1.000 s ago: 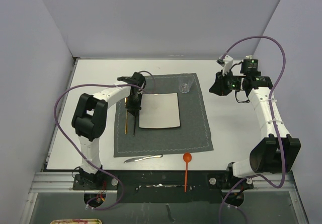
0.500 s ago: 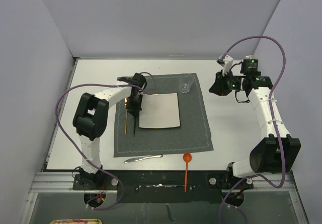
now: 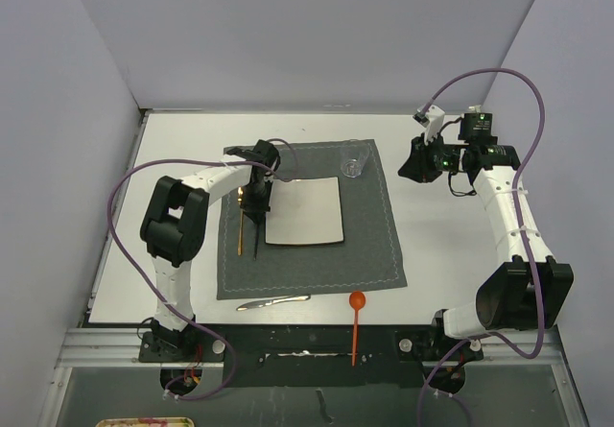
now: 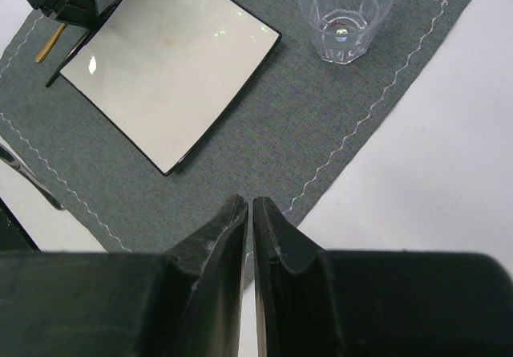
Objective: Set the dinner table for one person
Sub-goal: Adjust the fork on the napkin.
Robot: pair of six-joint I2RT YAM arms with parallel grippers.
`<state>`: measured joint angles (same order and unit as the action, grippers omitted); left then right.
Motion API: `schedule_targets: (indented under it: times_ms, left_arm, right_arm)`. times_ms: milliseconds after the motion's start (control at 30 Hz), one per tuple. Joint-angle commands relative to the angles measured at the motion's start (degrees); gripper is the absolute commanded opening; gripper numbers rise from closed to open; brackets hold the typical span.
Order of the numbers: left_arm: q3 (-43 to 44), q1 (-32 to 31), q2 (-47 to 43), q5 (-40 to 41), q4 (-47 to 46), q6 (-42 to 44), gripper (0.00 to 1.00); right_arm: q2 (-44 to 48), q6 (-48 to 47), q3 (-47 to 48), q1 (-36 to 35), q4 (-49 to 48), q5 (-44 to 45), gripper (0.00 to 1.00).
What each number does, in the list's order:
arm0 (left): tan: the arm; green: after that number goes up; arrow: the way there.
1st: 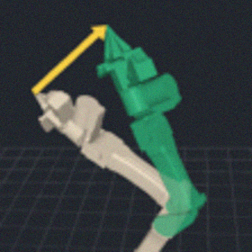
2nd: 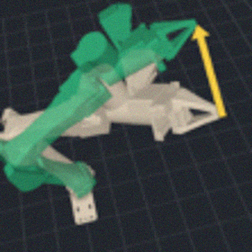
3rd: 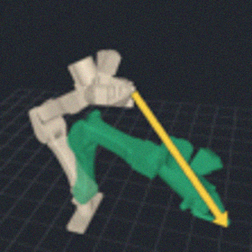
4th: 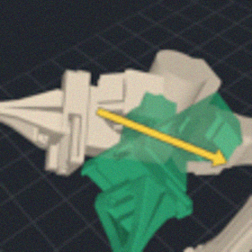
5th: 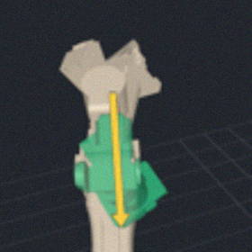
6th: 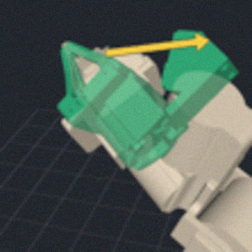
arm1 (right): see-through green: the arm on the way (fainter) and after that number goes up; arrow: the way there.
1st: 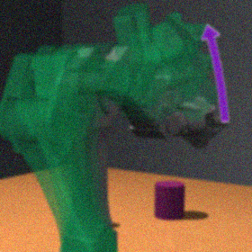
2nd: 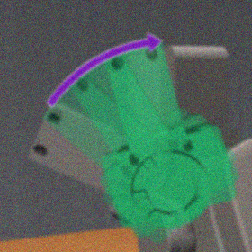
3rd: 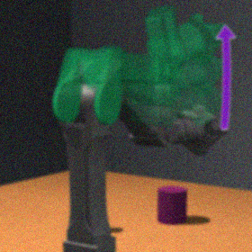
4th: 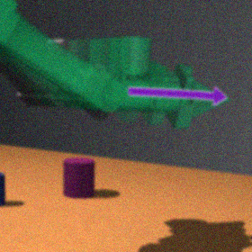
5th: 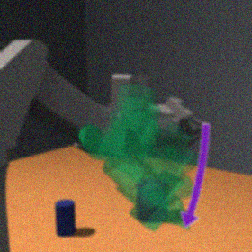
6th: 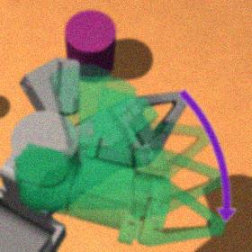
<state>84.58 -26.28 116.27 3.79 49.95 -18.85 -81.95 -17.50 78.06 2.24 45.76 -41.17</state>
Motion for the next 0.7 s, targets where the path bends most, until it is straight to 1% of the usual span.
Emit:
schedule_targets:
  times_ms: [0,200,667]
  left_arm:
    - [2.22,-0.48,1.38,-0.63,-0.43,0.64,0.07]
    - [2.18,-0.51,0.21,-1.01,-0.54,0.66,0.00]
    - [1.77,-0.85,-4.23,-1.64,0.31,0.70,0.00]
  right_arm:
    - [2.06,0.45,1.17,0.32,-1.47,-1.46,0.11]
    - [1.97,0.45,1.13,0.42,-1.55,-1.55,0.11]
    - [1.91,0.69,1.64,0.40,-1.46,-1.67,0.11]
